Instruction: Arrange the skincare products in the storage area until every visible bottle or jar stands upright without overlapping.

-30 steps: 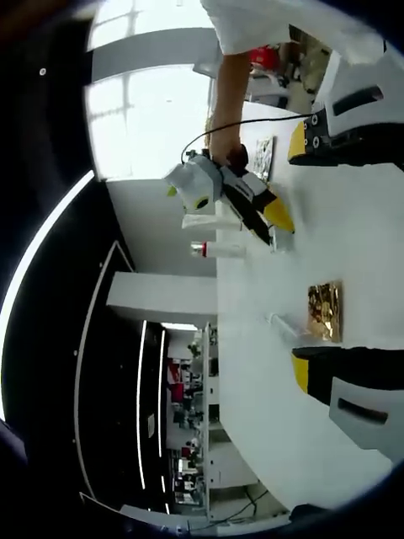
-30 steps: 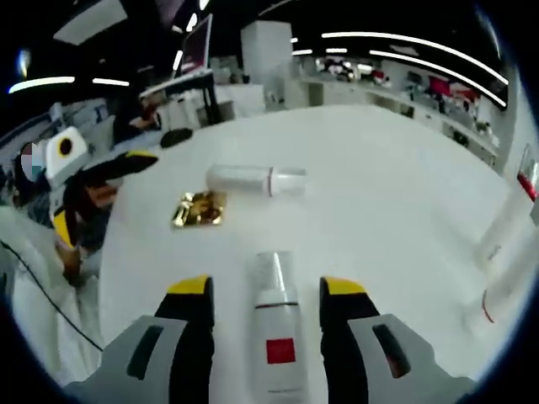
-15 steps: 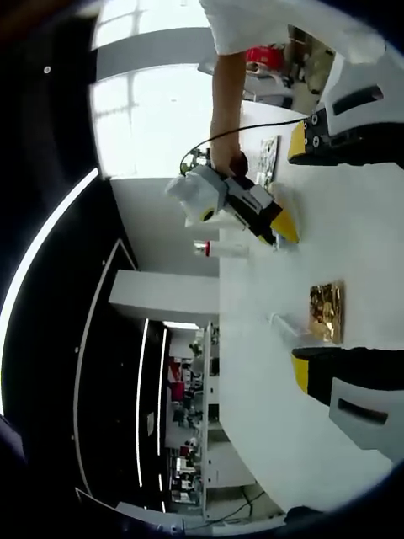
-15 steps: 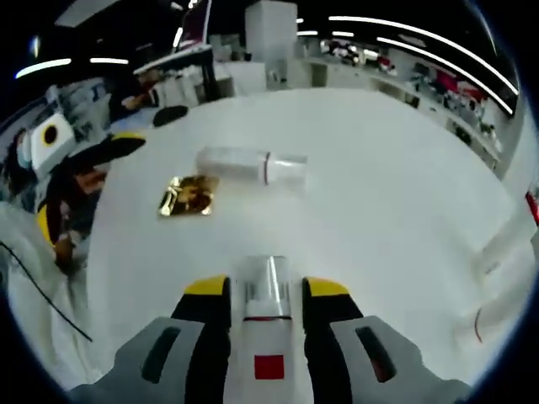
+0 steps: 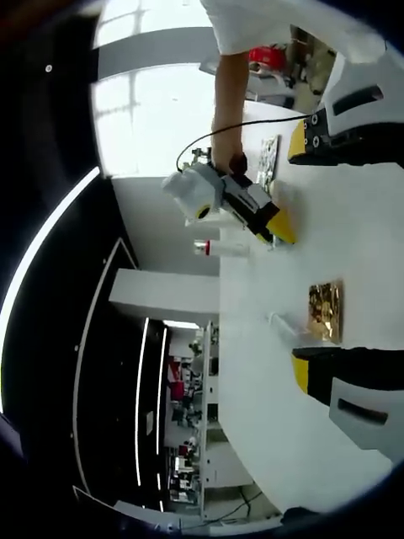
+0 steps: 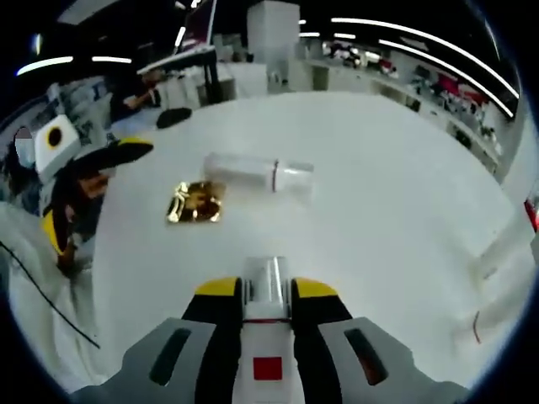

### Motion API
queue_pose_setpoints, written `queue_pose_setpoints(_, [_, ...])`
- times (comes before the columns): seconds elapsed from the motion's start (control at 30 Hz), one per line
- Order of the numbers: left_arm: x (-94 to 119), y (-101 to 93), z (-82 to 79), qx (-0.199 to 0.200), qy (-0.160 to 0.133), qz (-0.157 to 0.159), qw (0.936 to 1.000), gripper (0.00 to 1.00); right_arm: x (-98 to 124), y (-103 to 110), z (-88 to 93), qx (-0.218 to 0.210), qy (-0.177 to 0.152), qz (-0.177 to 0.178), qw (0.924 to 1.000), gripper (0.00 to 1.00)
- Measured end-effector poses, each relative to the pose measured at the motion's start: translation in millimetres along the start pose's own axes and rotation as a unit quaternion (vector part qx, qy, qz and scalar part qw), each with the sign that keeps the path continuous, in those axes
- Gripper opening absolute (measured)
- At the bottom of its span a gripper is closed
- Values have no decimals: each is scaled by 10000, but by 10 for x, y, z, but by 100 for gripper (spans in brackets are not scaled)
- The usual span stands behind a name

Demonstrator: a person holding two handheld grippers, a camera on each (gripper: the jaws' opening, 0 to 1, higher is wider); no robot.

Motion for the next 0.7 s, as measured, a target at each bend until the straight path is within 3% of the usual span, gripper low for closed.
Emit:
queue_pose_setpoints(0.4, [-18, -23, -17, -2, -23, 19, 10000, 91, 296, -66, -430, -56, -1160, 331, 9927, 20])
queue_pose_setpoints(0.63, [-35, -22, -28, 7, -30, 29, 10000, 91, 430, -113, -631, -344, -1851, 420, 9812, 20])
queue_pose_setpoints(0.7, [-55, -16, -43, 31, -59, 37, 10000, 91, 484, -150, -738, -400, -2158, 585, 9739, 20])
Point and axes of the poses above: the point that each gripper's makers call its tool centre point, and the gripper's own axes: x roughly backward along the fingers, y roughly to its left, z roughly out of its underside, the point moved 1 cm from there along x, roughly backward along the fingers, and after that the axes turned 5 degrees about z, right-handed, at the moved point
